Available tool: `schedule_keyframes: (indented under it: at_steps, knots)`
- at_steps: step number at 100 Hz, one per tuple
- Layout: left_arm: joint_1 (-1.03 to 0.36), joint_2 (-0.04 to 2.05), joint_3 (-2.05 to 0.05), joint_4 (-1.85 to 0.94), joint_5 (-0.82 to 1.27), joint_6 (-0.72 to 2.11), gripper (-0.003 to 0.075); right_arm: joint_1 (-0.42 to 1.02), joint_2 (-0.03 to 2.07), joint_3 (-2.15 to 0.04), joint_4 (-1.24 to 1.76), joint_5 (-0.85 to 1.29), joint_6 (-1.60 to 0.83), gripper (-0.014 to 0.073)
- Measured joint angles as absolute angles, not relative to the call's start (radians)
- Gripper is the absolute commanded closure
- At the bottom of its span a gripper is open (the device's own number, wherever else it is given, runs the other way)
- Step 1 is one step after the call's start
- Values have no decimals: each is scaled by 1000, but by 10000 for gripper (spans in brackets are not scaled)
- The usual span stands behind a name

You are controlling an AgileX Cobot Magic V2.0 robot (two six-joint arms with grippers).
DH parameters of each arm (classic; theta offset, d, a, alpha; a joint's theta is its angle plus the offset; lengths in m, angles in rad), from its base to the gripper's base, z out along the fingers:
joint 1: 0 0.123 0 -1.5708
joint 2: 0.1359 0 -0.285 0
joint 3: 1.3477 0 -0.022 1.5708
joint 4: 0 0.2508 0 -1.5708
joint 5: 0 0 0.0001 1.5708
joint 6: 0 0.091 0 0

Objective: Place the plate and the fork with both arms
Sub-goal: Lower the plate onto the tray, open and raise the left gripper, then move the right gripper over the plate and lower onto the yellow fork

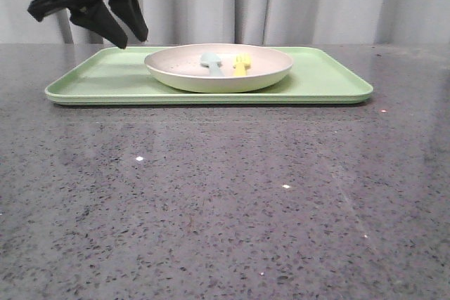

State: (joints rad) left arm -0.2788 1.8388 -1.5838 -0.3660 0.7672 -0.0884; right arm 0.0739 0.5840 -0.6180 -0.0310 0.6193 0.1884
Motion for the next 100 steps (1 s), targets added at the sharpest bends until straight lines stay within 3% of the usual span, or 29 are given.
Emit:
schedule_keyframes:
  at_steps: [31, 100]
  knots:
    - [-279, 1616, -1451, -222, 767, -91, 489, 113, 690, -731, -31, 665, 188, 157]
    - [-279, 1014, -955, 0, 708, -163, 491, 328, 1148, -1185, -31, 868, 188, 157]
